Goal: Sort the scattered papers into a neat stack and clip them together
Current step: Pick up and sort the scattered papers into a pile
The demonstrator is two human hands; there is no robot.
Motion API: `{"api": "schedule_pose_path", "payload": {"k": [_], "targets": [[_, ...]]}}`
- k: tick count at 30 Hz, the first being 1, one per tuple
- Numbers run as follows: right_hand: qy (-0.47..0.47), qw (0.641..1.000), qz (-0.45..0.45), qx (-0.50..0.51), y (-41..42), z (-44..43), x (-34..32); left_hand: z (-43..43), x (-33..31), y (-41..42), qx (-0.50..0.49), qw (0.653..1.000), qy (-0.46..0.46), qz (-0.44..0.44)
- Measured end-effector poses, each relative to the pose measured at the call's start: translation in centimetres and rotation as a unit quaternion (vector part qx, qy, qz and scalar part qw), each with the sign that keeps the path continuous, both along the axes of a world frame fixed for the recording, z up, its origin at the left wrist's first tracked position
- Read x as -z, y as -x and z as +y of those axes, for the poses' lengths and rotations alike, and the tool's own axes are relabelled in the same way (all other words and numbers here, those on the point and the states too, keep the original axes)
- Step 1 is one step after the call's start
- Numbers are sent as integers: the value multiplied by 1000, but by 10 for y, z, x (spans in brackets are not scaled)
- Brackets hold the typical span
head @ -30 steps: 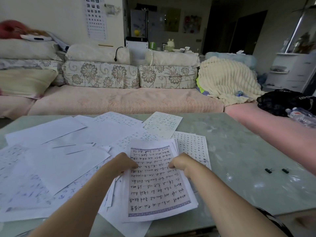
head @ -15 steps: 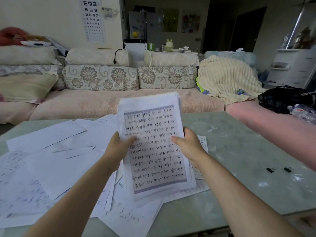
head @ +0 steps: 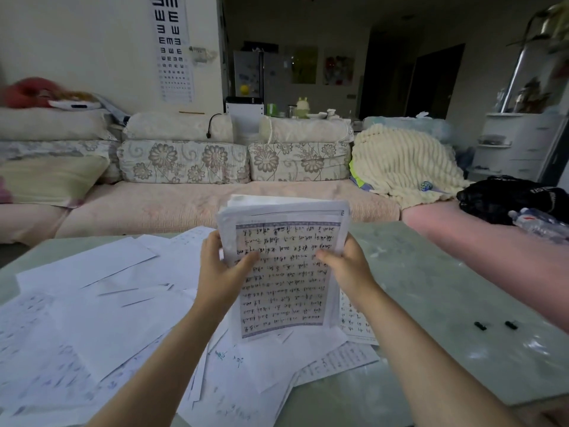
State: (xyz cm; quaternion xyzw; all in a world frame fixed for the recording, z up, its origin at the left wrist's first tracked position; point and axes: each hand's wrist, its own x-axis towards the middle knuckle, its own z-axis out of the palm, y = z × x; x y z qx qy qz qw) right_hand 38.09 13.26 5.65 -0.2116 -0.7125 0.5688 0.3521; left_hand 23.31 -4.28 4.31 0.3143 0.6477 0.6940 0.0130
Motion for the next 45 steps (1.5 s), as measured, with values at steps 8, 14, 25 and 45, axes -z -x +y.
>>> {"api": "schedule_pose_path", "payload": {"k": [8,14,25,45], "targets": [[30,1000,6,0,-1,-2,-5,-5,-12,12,124,990,-20,-62],[-1,1000,-7,1,5,-1,-4,2,-16,2,107,990,-50,-76],[-21,997,56,47,14,-18,-25,14,-62,-12,-43,991,-120,-51],[51,997,44,29,30,-10,-50,15,-61,3,-24,998,-61,0]]}}
